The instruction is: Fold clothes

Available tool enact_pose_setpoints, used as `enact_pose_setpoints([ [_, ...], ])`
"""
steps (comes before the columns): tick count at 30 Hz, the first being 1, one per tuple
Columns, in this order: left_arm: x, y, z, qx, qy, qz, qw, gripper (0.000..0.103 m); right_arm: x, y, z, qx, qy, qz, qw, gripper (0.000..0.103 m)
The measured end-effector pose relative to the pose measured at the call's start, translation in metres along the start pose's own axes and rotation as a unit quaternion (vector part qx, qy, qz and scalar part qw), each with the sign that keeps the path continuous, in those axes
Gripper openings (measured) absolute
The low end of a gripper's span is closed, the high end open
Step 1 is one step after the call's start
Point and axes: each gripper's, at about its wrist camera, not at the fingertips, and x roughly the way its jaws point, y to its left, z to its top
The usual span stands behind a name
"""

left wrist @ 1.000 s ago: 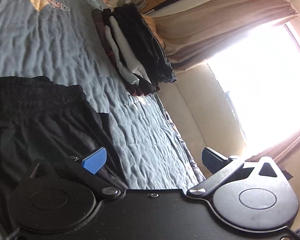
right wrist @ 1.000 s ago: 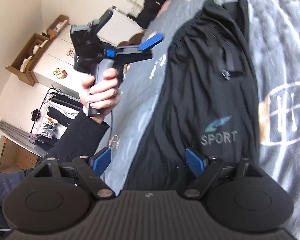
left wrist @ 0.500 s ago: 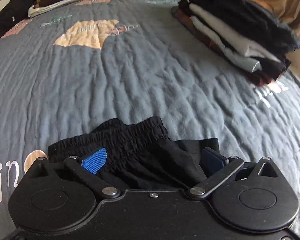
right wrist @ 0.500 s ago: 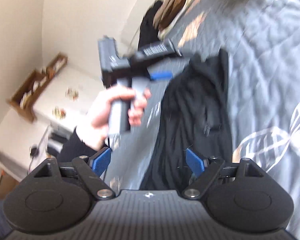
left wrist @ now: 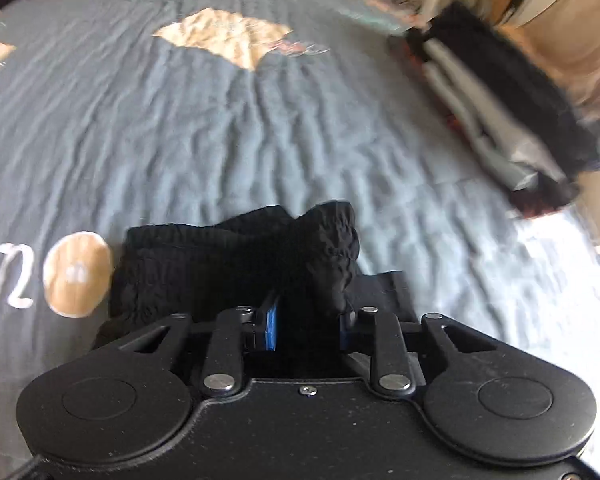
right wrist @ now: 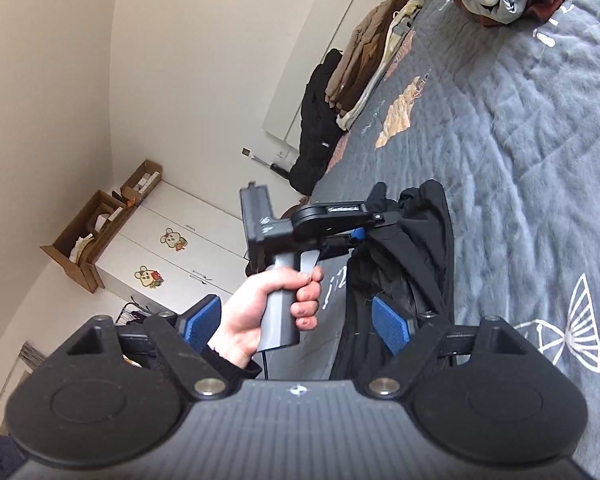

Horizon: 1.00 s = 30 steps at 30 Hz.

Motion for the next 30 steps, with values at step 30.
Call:
enact_pose_setpoints([
  [30,0.017,-0.045,0.005,0.055,-0.025,-0.134,0.9891,0.016,0.015,-0.003,0.001,-0.013,0.020,-0.003,1.000,0.082],
])
